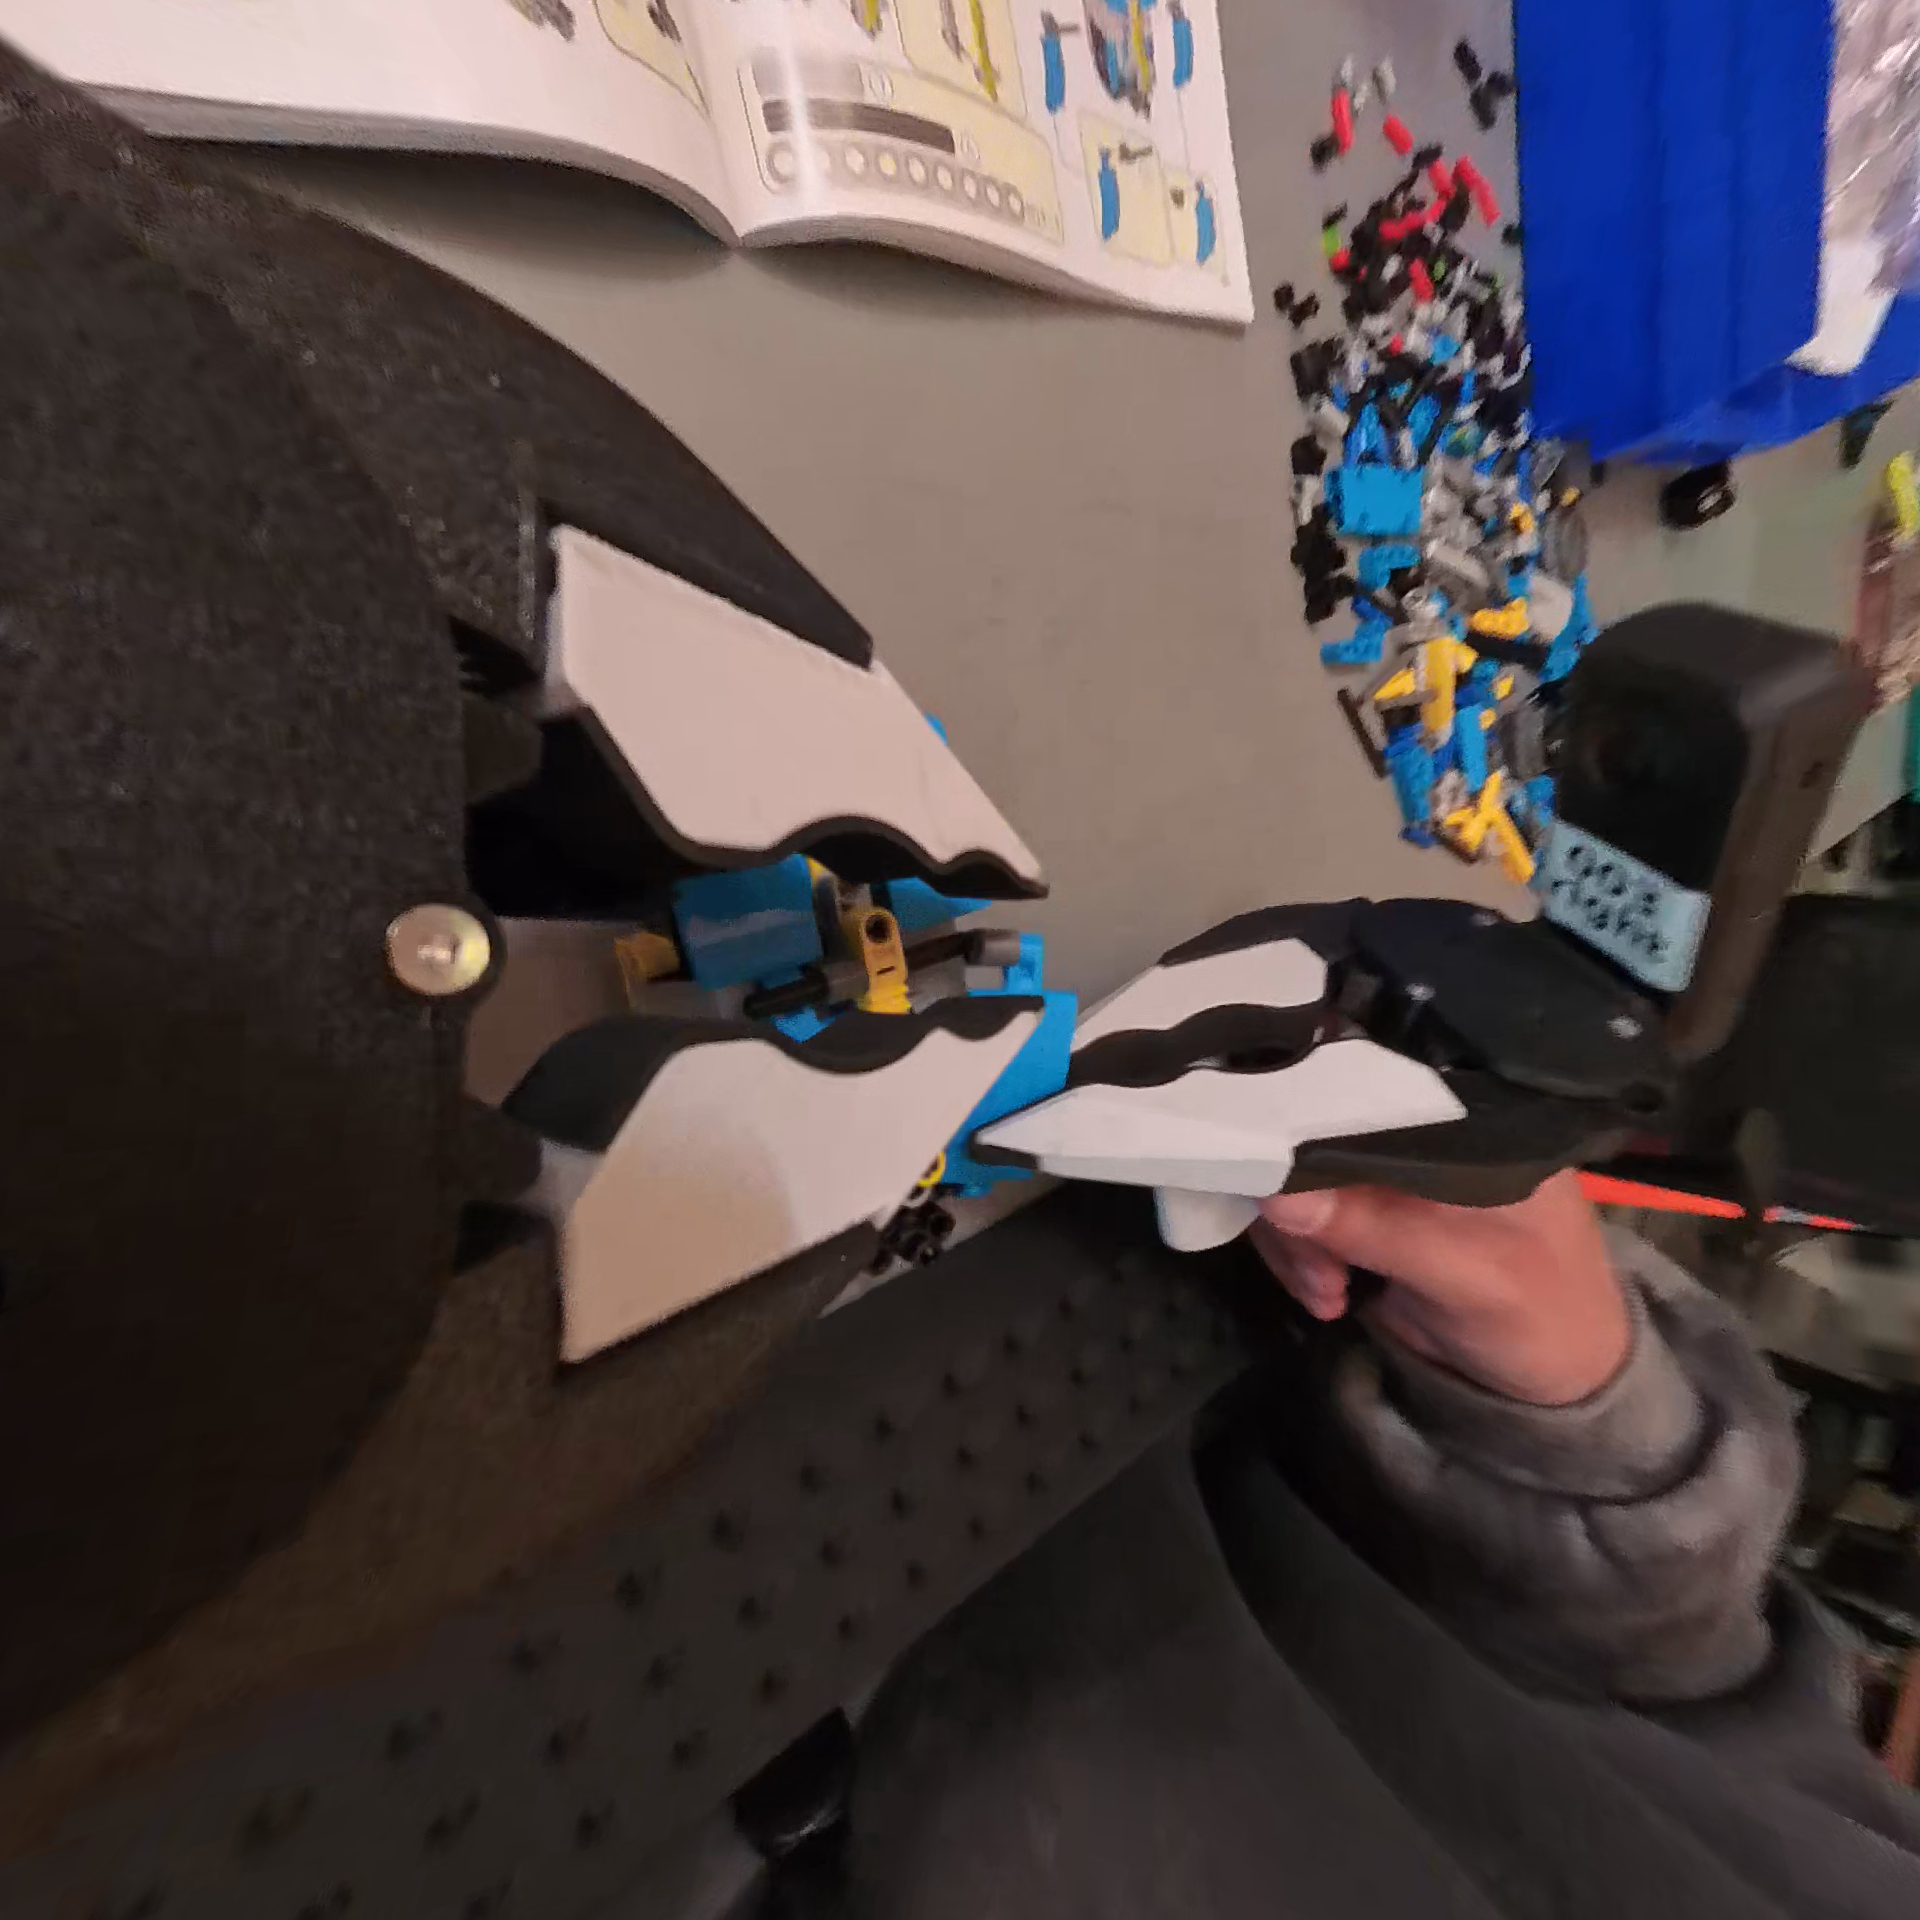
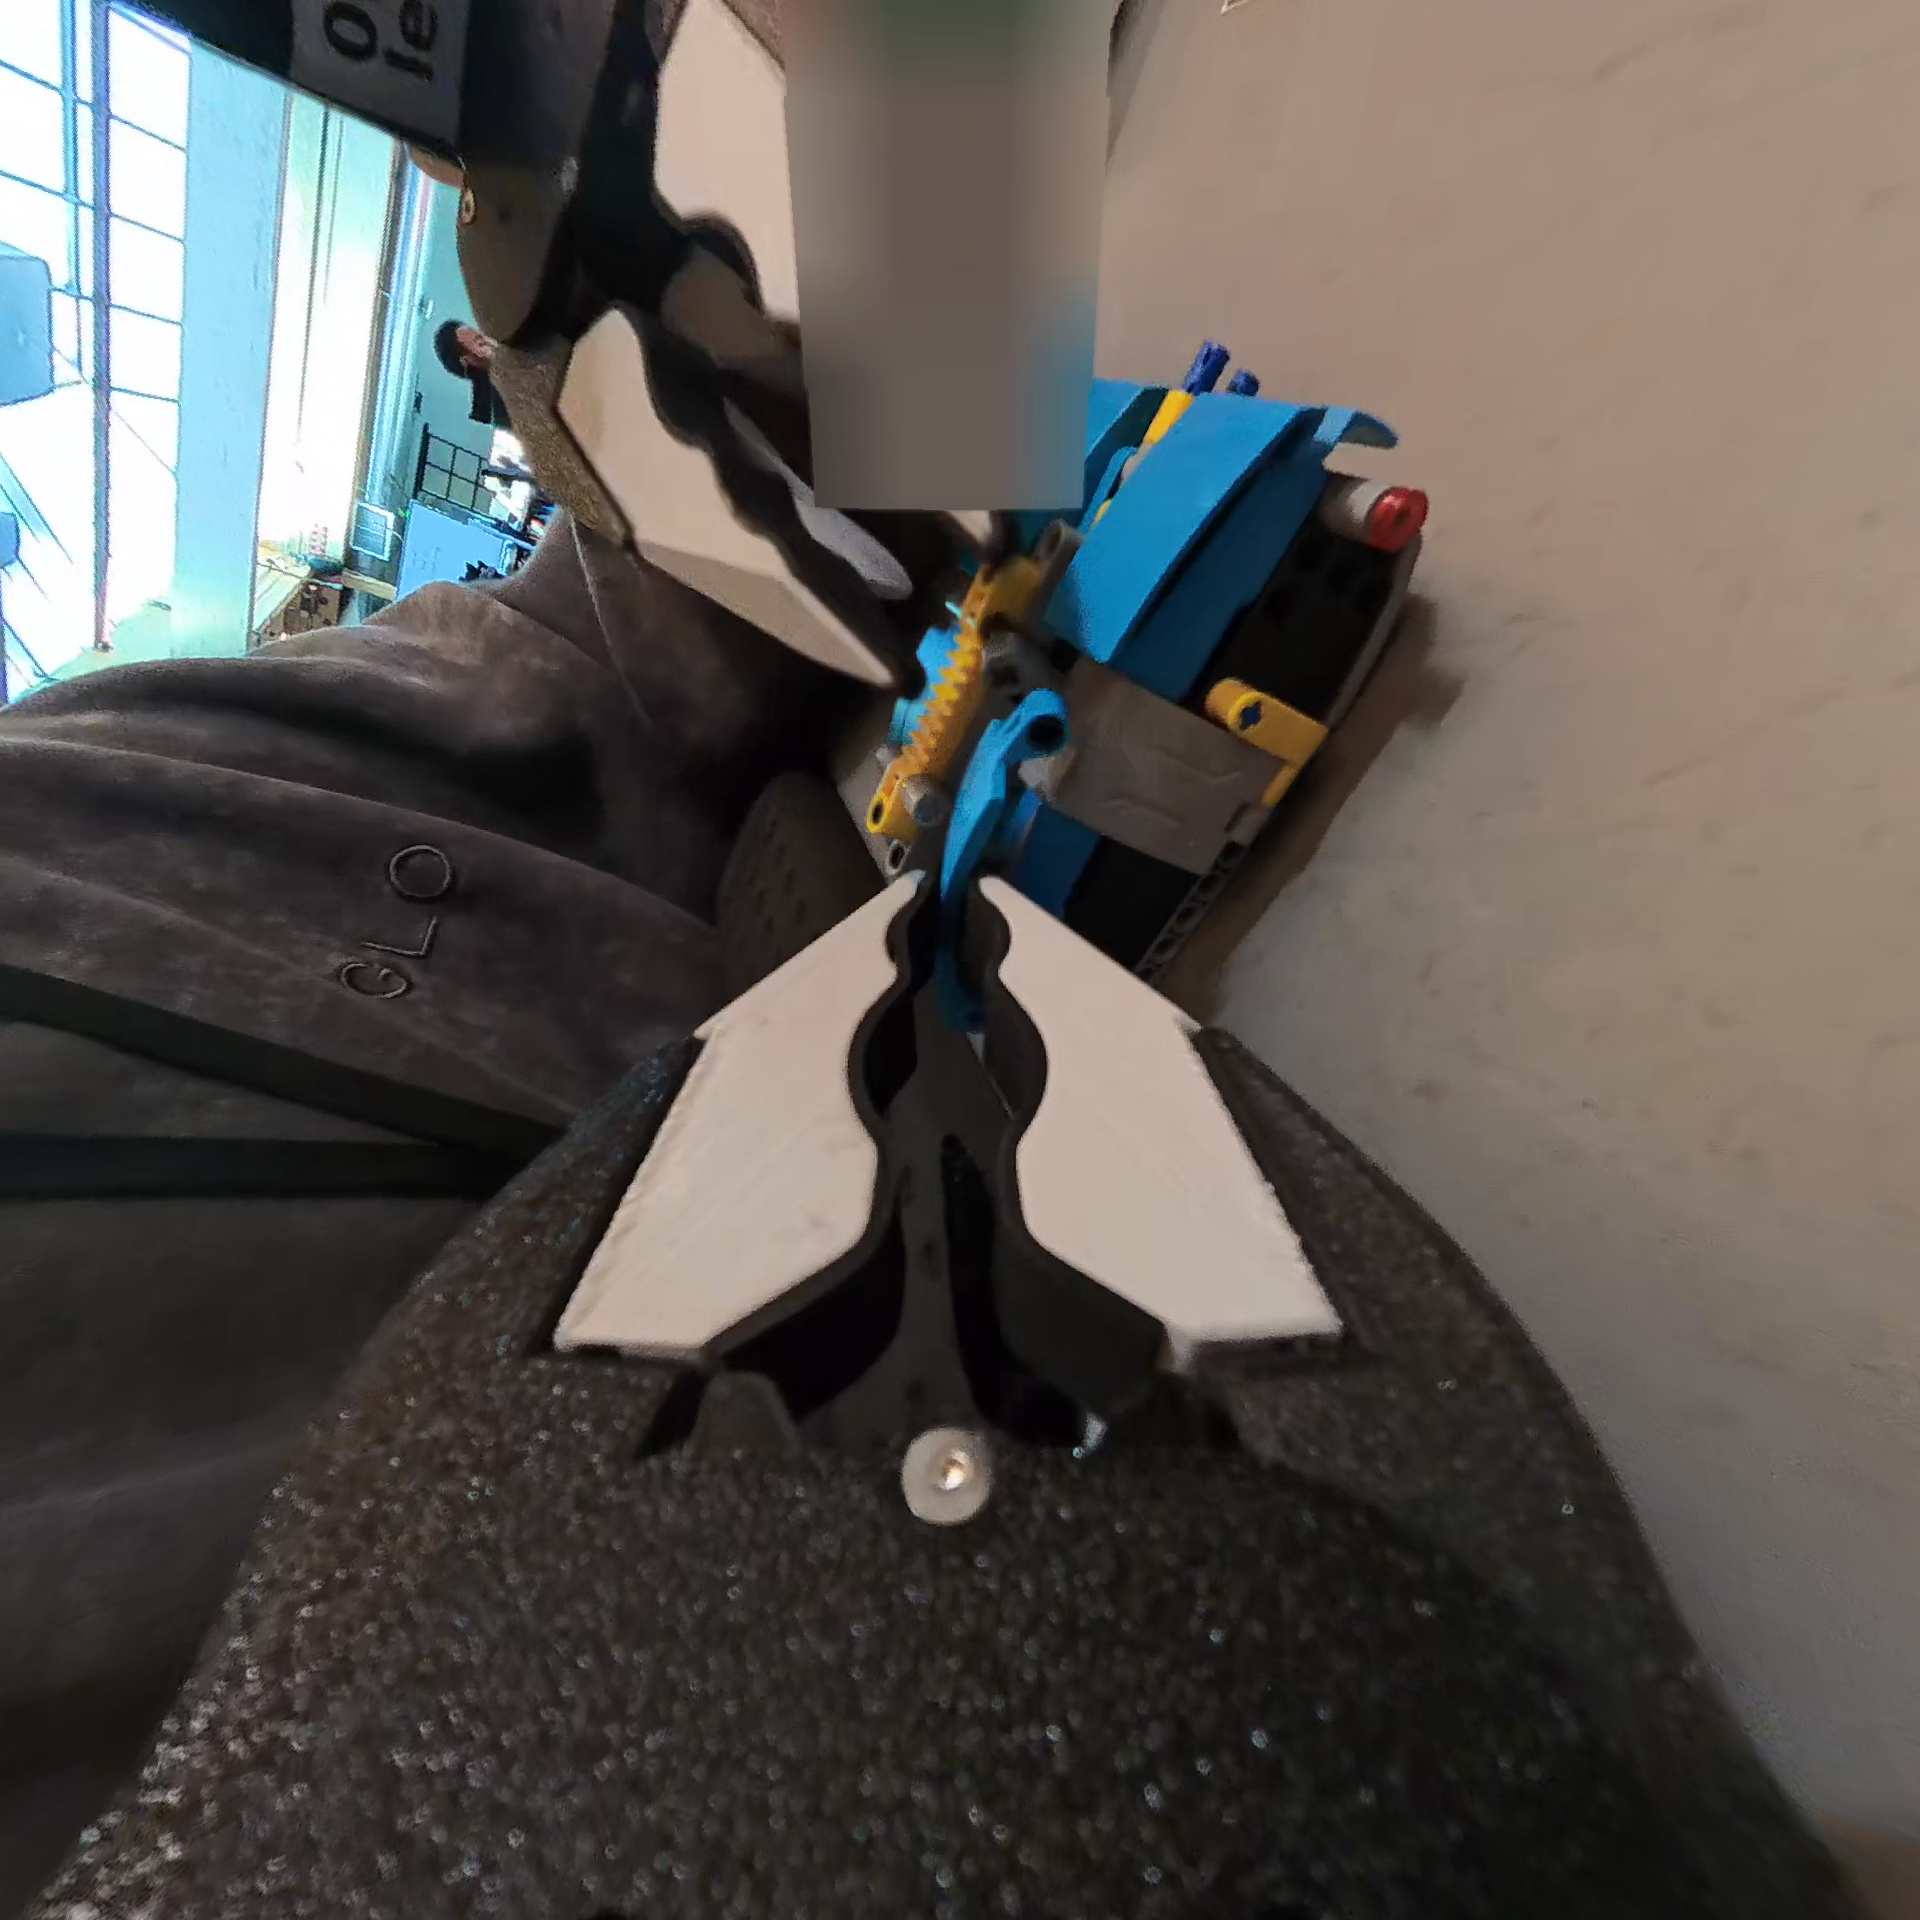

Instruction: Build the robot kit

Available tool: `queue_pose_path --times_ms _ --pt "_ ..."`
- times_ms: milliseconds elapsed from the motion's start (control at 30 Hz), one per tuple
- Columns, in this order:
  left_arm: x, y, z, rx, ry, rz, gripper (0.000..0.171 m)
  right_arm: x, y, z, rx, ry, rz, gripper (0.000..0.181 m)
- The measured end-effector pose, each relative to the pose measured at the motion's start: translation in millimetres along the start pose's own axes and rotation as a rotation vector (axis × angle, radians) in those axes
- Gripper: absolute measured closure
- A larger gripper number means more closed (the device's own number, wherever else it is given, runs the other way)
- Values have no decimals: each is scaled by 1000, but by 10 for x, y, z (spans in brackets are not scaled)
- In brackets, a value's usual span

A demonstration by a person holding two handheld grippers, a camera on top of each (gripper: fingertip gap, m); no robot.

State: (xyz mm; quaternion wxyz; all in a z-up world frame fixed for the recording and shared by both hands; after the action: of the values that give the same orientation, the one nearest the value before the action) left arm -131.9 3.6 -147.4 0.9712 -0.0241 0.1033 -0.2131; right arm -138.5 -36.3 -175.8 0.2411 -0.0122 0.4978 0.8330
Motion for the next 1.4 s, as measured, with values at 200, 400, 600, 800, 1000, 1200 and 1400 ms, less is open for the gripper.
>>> queue_pose_path --times_ms 200,400,600,800,1000,1200,1400 --pt "15 9 -69 79 42 3 168 4 4 -1 -33 0 21 177" --pt "-3 -42 -66 103 24 -15 171 -27 23 8 -125 0 21 171" --pt "-19 21 -66 78 14 19 171 -161 -32 99 -243 -5 -17 179" --pt "-4 20 12 11 -26 30 147 -196 49 100 -158 -35 44 179" --pt "-23 -95 201 9 -151 -17 147 -218 394 108 45 -69 323 180" --pt "-80 -345 365 -120 -284 -191 171 -196 599 71 37 -52 451 179" --pt "-142 -241 351 -117 -285 -128 148 -209 668 89 83 -53 524 179"
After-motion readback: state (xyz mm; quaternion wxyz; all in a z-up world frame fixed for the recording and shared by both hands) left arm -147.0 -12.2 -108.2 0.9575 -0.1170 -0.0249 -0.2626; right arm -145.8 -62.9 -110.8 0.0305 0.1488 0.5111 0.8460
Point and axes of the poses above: each gripper's, where its closed fingertips meet, x out along the fingers, z out of its top, y = z × x across the jaws, the point moved 1 cm from there along -x, back along the fingers, and after that the axes turned 11 degrees about -y, right-handed, at the moved point
